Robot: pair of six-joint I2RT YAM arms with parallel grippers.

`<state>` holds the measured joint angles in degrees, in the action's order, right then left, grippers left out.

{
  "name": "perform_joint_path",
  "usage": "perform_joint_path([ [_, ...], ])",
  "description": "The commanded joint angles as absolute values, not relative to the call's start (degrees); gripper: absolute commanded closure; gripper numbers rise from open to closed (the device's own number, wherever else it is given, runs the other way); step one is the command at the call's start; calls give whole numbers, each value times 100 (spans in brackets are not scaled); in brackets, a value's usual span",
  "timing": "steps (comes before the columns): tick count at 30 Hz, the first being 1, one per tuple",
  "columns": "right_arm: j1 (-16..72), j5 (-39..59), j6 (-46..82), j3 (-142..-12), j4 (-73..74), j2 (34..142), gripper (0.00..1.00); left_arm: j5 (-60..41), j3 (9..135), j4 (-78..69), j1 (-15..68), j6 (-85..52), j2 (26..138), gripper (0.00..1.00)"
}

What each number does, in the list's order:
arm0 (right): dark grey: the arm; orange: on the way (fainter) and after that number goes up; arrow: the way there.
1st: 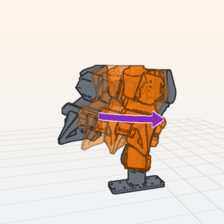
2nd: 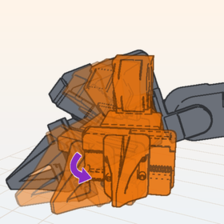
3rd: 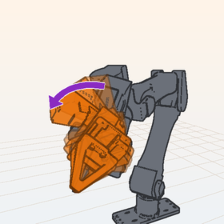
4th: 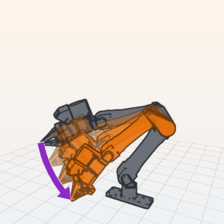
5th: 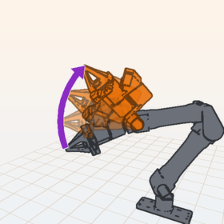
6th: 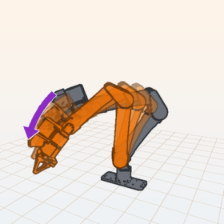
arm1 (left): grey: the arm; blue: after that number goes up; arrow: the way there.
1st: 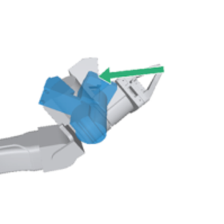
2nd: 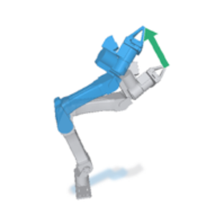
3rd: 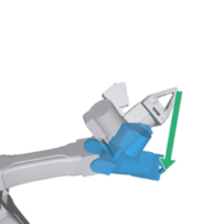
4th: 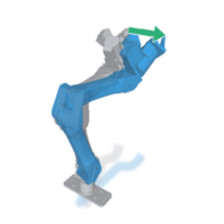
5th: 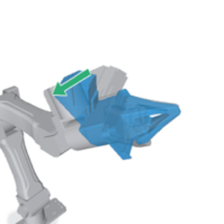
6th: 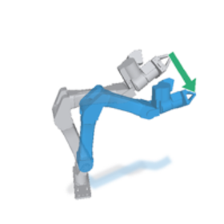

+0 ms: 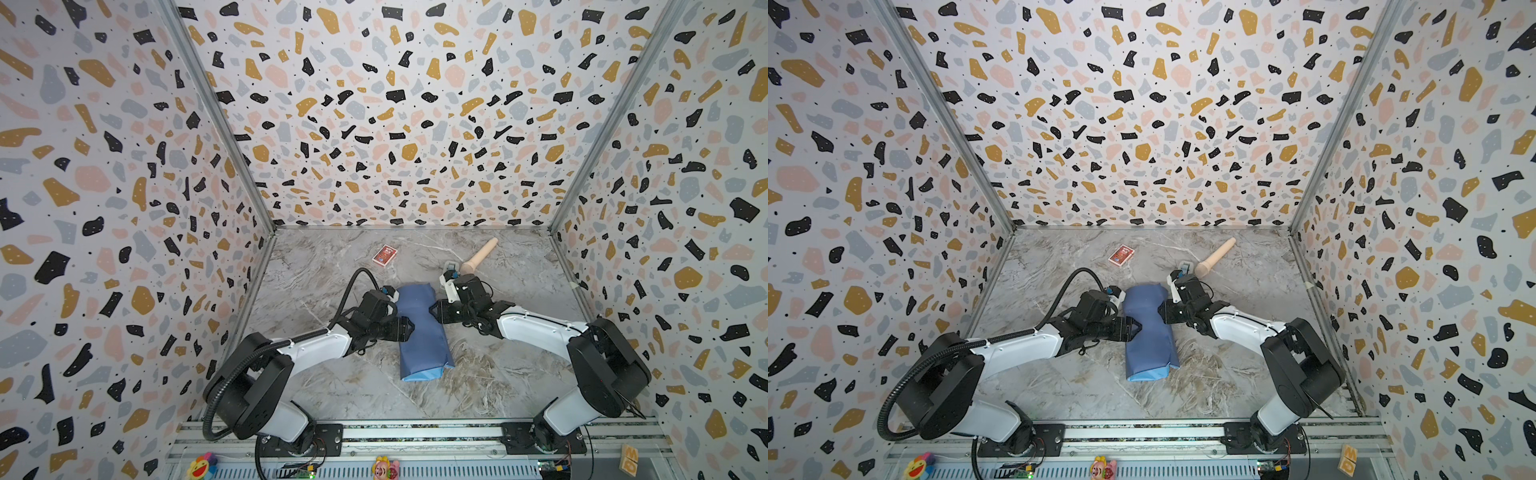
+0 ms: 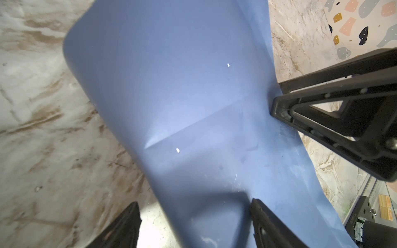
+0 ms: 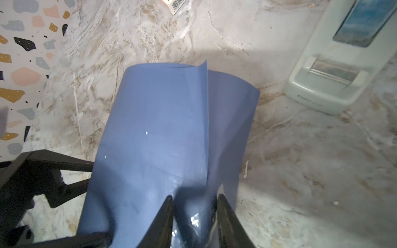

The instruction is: Wrap the gift box in paper

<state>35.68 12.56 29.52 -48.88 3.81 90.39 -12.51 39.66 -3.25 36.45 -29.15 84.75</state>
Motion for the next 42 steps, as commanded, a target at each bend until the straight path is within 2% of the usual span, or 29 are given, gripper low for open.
perform_joint_path([
  [1, 3602, 1842, 3099, -4720, 462, 9269, 63, -650, 3641, 959, 3645, -2697, 8851, 20],
  [4, 3534, 2108, 3179, -4642, 654, 9342, 58, -650, 3640, 962, 3638, -2693, 8847, 20],
  [13, 3232, 2918, 3471, -4498, 1197, 9545, 33, -659, 3742, 882, 3647, -2748, 8821, 20],
  [19, 2831, 3057, 3365, -4431, 950, 9043, 21, -659, 3947, 796, 3639, -2837, 8717, 18],
  [27, 2602, 2550, 3023, -3792, 447, 7845, 17, -780, 4467, 365, 3630, -3256, 8193, 11],
  [33, 2830, 2844, 3467, -3169, 1171, 7518, 12, -1026, 3948, -318, 3519, -3831, 7455, 5],
  [37, 3065, 3096, 3734, -3148, 1610, 7771, 12, -1723, 3560, -847, 3507, -4299, 7499, 7],
  [42, 3252, 3218, 4178, -3069, 2118, 8016, 14, -2213, 3568, -1287, 3511, -4472, 7863, 17],
])
